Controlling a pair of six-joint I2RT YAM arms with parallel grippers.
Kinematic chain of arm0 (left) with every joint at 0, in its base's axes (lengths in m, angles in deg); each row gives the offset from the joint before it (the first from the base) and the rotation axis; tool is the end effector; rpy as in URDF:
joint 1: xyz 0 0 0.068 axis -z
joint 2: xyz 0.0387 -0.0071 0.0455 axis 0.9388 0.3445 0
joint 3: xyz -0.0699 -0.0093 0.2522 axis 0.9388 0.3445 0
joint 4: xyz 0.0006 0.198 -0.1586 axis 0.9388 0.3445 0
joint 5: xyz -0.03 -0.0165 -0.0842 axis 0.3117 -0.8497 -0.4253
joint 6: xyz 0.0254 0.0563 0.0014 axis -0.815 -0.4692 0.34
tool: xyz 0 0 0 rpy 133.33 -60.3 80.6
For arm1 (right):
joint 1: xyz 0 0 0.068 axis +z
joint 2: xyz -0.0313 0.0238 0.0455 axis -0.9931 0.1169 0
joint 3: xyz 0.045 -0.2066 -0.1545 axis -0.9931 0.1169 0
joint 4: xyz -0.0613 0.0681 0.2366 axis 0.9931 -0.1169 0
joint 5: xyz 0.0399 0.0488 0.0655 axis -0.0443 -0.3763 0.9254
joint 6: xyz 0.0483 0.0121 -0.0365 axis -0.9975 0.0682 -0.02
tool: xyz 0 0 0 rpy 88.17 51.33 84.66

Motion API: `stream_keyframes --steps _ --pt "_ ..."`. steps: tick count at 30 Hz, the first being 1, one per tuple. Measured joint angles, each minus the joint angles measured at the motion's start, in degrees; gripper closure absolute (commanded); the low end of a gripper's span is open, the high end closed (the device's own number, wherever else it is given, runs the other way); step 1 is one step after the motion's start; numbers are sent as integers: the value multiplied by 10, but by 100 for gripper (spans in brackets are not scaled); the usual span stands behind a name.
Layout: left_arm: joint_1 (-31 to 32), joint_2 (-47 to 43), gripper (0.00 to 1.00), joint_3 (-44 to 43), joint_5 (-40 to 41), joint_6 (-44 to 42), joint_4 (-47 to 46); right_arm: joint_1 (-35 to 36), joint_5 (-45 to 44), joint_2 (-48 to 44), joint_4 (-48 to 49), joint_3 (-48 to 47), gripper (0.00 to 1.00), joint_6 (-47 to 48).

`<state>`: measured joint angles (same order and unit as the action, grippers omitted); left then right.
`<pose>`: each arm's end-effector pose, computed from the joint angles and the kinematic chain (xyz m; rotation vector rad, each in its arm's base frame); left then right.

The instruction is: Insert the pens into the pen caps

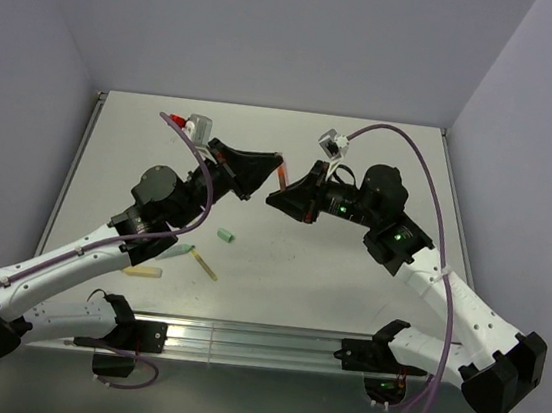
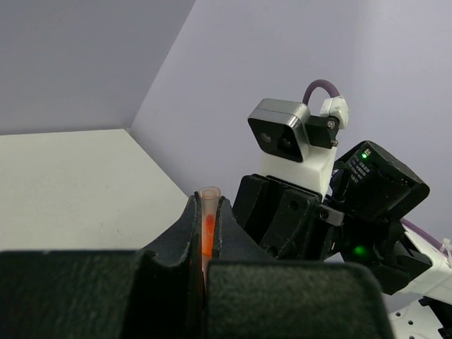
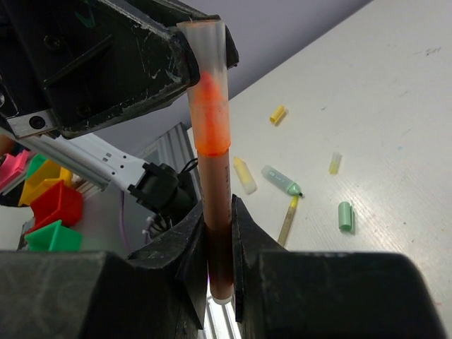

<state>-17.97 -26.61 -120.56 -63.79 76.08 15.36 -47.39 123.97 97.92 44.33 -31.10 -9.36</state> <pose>0.1575 -0.1952 0.3992 0.1309 1.3825 -1.2500 0.1836 0.1675 0.3699 -0.6951 1.5992 1.3198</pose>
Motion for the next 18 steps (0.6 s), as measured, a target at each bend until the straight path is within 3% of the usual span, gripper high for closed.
stream_keyframes --steps 18 --pt "15 4 100 32 31 2 -37 0 -10 3 -76 -26 100 30"
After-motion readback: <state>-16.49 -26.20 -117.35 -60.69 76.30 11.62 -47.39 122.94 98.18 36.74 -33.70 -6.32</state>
